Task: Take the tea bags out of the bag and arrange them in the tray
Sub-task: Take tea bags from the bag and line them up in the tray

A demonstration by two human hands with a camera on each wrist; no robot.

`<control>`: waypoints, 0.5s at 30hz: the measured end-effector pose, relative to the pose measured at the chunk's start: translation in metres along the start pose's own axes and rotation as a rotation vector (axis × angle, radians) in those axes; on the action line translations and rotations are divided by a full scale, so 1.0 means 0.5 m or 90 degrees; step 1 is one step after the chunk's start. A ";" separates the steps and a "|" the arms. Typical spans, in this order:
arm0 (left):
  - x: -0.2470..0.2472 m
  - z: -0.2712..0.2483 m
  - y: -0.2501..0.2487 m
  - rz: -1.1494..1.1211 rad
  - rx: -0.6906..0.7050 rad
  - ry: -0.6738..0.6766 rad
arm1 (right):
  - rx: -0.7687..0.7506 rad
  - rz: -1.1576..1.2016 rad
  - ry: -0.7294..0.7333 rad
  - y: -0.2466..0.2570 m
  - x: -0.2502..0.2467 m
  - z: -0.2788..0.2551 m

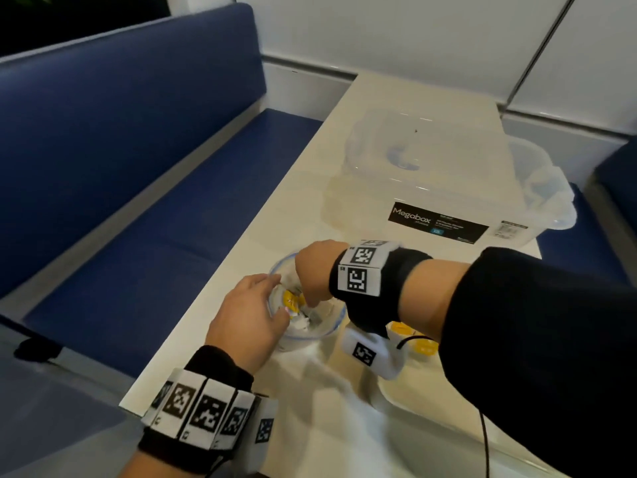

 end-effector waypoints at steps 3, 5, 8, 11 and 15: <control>0.003 -0.002 0.001 -0.011 -0.003 0.005 | -0.025 -0.062 0.043 0.011 0.013 0.009; 0.002 -0.003 0.001 -0.017 -0.006 0.008 | -0.051 -0.127 0.067 0.022 0.020 0.021; 0.002 -0.004 -0.001 -0.015 -0.010 0.013 | -0.040 -0.129 0.078 0.024 0.021 0.026; -0.001 -0.006 -0.002 -0.015 -0.017 0.012 | -0.005 -0.025 0.003 0.003 0.000 0.017; -0.034 -0.016 -0.020 -0.081 -0.002 -0.063 | 0.028 0.153 -0.072 -0.028 -0.049 -0.038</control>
Point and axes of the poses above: each hand's wrist, its own z-axis towards the middle knuckle, its own x-axis out of the palm, y = z × x, the point moved 6 cm from there along z, towards the middle knuckle, and after that the axes turned 10 degrees about -x, right-handed, at the moved point
